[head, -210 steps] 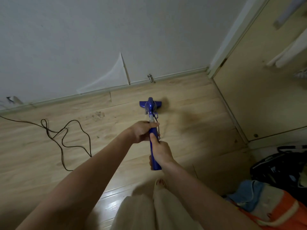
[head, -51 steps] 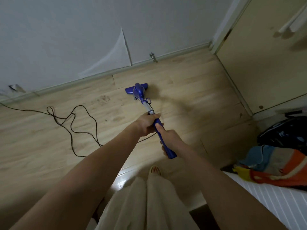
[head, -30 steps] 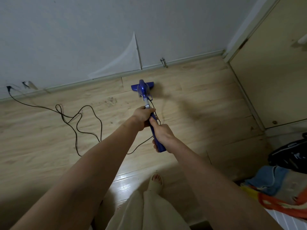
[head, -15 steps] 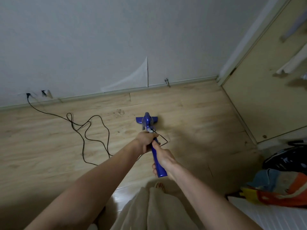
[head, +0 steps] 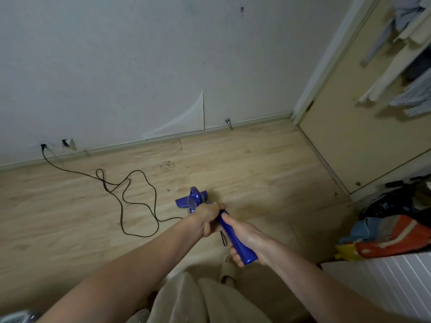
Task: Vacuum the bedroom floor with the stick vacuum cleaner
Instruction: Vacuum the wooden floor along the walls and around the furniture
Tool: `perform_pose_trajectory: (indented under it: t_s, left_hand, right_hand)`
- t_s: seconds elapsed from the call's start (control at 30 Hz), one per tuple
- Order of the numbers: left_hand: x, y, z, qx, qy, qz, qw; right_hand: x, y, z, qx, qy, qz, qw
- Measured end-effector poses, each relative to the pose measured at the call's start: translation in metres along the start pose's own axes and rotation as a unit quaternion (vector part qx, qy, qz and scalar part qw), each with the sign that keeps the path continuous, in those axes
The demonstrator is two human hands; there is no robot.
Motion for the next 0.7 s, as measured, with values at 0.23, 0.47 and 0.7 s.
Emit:
perform_pose_trajectory:
  t_s: [0.23,0.47,0.7]
  left_hand:
    - [-0.024,0.006,-0.014,0.015,-0.006,-0.038,0.999]
    - [-0.042,0.028,-0.025,0.040,0.005,-0.028,0.999]
    - [-0.059,0.040,-0.023,0.032,-0.032,-0.040,0.998]
  right_hand:
    - [0.041,0.005,-0.020,0.025,0.013,-0.069,0.997]
    - [0.064,-0.021,-0.041,0.007,0.022,-0.044,0.999]
    - [0.060,-0.035,-0.028,0.024,0.006,-0.029,0.999]
Point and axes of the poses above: each hand's wrist, its own z-axis away from the middle knuckle, its own x-axis out of the palm, y = z × x, the point moved 1 cm from there along -z, towards the middle knuckle, and after that the axes turned 14 degrees about y, right-handed, at the moved point
